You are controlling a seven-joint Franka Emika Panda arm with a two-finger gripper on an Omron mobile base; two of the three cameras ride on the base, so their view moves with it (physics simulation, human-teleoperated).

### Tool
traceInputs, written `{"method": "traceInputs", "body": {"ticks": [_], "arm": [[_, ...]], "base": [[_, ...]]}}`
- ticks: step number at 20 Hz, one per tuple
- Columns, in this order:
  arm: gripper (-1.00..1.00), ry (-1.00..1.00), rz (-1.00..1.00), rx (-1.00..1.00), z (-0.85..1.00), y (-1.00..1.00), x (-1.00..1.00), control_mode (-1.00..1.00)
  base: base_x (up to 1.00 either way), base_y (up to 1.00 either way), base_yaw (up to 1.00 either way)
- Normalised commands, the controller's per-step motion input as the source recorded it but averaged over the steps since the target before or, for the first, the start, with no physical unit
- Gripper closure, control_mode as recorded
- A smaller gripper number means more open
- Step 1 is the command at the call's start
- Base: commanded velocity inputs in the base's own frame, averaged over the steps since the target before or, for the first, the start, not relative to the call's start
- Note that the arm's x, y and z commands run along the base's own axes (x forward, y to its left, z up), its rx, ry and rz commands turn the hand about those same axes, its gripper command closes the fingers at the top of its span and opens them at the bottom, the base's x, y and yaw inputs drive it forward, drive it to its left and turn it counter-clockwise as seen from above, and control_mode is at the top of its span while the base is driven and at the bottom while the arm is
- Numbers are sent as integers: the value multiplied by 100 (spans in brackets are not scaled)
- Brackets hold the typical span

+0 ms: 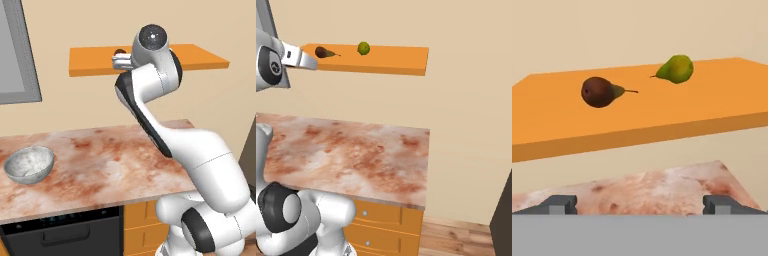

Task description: Pick the pears from the cabinet and place them in one bowl. Pick the orange from the sink and place it in the other bowl.

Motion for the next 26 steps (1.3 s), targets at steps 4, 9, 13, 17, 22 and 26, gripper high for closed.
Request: {"method": "traceInputs", "body": {"ticks": [4,9,13,17,22,26], "arm": [[-100,-11,0,2,1,8,22,-100],[-100,0,0,1,7,6,31,-100],[-100,14,0,0,11,5,35,-100],[-100,10,0,0,15,9,35,-100],[-100,5,0,0,1,9,35,-100],[-100,1,0,-3,0,12,34,-100]], "base": [[0,0,0],[0,0,0],[0,0,0],[0,0,0],[0,0,0],[0,0,0]]}}
